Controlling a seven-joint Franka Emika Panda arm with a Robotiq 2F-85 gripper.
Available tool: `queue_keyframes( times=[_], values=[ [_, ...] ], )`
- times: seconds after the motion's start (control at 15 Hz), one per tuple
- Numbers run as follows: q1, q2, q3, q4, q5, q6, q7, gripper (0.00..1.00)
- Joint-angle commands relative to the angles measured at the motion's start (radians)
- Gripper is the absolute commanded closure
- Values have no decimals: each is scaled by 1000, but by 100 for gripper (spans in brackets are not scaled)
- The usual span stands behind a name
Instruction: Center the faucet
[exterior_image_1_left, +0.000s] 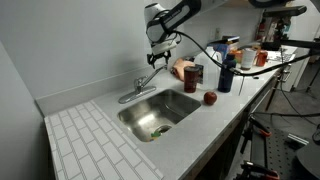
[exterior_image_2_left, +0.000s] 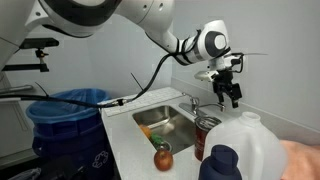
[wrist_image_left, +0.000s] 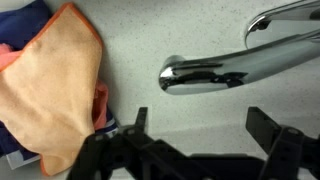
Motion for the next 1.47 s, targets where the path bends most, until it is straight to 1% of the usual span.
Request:
queue_keyframes(
  times=[0.0,0.53,1.0,1.13,1.4],
  values=[
    [-8,51,-14,81,28,-57,-42,0],
    [-3,-25,-8,-31,18,-112,-128,0],
    [-14,-135,36,-147,65,-139,-240,0],
    [-23,-156,51,-172,94,-173,-283,0],
    [-42,-169,79,-180,165,-290,-359,0]
  ],
)
